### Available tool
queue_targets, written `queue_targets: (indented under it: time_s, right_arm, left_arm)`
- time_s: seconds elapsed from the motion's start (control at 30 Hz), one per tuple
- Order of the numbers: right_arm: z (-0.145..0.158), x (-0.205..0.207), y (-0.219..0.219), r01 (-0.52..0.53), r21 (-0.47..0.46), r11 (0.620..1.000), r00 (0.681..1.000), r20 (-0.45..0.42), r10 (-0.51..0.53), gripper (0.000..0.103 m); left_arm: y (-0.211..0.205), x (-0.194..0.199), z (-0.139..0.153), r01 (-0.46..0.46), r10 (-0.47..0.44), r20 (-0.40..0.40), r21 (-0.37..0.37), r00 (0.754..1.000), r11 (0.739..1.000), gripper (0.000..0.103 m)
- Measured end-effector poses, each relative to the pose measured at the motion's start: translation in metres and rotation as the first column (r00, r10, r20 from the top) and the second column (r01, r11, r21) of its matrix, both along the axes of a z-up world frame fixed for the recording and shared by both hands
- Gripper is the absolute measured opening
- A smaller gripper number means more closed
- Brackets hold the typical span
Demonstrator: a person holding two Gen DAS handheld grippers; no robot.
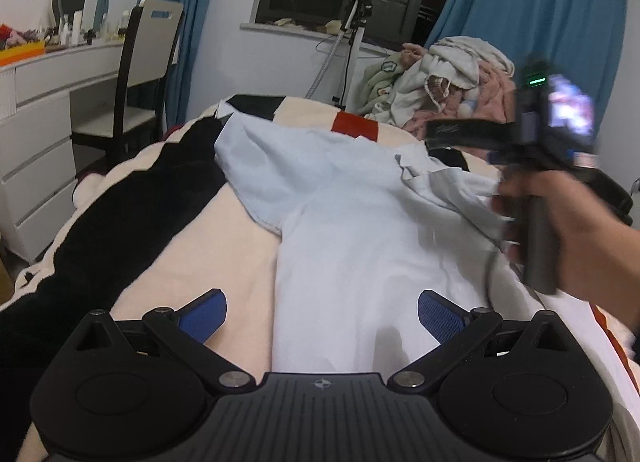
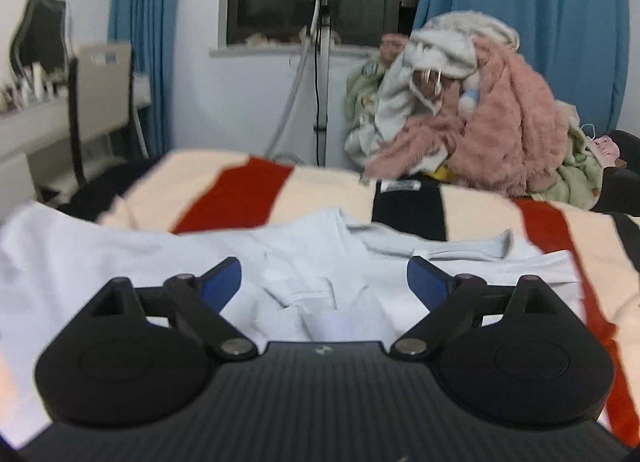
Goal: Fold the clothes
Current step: 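Fold the held shirt side over the shirt body with the right gripper, release, then grasp the other shirt side with the left gripper and fold it over the body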
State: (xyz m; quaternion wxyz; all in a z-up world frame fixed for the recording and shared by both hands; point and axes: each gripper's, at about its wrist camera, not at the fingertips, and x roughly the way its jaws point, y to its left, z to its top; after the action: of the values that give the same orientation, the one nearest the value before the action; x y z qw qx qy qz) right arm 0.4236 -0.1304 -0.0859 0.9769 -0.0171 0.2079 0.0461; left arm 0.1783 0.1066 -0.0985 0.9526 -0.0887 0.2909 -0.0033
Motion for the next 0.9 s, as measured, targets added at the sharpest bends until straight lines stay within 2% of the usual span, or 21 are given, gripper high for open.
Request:
queue_targets:
  time_s: [0.17,0.3,0.43,0.57,0.73,0.83,0.9]
  right_arm:
    - [0.040,-0.104,-0.029,0.000,0.073,0.997,0.996,0.085,-0.006,0.091]
    - [0.058,-0.195,-0.054,0.018,0.100,0.995,0.994,0.108,-0.028,0.091]
    - [0.062,-0.281,-0.073,0.025,0.101,0.995,0.993,0.112,-0.037,0.091]
    - [0.054,-0.358,-0.092,0.054,0.139,0.989,0.991,0.117,-0.071,0.091]
    - [0.028,-0.415,-0.105,0.090,0.173,0.981,0.990,0.088,-0.106,0.091]
    - [0.022,-0.420,-0.108,0.086,0.163,0.983,0.993,0.065,-0.098,0.091]
    - [0.028,-0.420,-0.115,0.095,0.195,0.976,0.991,0.079,-0.112,0.091]
  left_arm:
    - [-0.013,-0.014,0.012,0.025,-0.026,0.035,0.033,0.999,0.999,0.103]
    - [-0.026,-0.037,0.026,0.053,-0.058,0.074,0.061,0.996,0.997,0.103]
    - [-0.039,-0.069,0.039,0.094,-0.099,0.099,0.047,0.990,0.994,0.103]
    - [-0.058,-0.106,0.050,0.123,-0.131,0.137,0.068,0.982,0.990,0.103]
    - [-0.078,-0.147,0.050,0.126,-0.138,0.133,0.094,0.982,0.988,0.103]
    - [-0.088,-0.166,0.044,0.135,-0.146,0.110,0.095,0.983,0.986,0.103]
    - [-0.097,-0.173,0.039,0.164,-0.172,0.087,0.094,0.981,0.982,0.102]
